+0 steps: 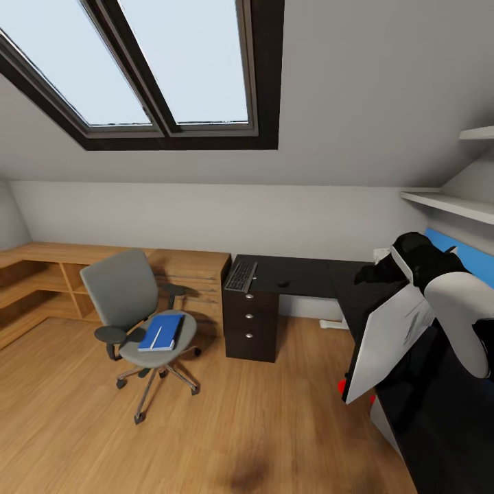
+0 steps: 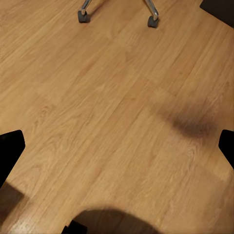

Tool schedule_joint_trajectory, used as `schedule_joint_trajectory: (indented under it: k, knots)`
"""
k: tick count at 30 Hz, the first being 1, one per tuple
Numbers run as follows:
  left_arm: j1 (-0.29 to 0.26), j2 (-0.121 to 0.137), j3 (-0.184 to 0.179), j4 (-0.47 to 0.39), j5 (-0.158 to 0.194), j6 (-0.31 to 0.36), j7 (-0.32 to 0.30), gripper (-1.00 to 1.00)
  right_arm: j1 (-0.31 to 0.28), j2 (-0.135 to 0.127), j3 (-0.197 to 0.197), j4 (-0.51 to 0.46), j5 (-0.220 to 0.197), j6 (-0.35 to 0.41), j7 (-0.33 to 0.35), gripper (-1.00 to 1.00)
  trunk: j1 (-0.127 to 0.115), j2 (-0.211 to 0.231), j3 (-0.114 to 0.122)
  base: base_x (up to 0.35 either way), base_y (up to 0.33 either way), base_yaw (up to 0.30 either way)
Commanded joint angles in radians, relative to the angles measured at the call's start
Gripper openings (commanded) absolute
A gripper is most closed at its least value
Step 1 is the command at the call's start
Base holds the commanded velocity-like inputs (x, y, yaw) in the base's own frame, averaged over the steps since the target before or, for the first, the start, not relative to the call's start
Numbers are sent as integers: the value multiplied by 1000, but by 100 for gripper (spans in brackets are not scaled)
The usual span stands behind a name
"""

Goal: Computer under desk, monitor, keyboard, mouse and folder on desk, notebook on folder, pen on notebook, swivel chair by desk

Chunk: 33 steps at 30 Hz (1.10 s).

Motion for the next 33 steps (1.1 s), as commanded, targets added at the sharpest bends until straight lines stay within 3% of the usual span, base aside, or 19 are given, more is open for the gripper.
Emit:
schedule_joint_trajectory:
  k: [1, 13, 33]
  knots:
    - [0, 0, 1, 1, 7, -2, -7, 100, 0, -1, 4, -16, 8, 5, 8, 100, 0, -1, 0, 0, 0, 0]
    - [0, 0, 1, 1, 8, -2, -7, 100, 0, -5, -2, -201, 4, 73, 8, 100, 0, -1, 0, 0, 0, 0]
    - [0, 0, 1, 1, 7, -2, -7, 100, 0, -6, -1, -216, 3, 76, 7, 100, 0, -1, 0, 0, 0, 0]
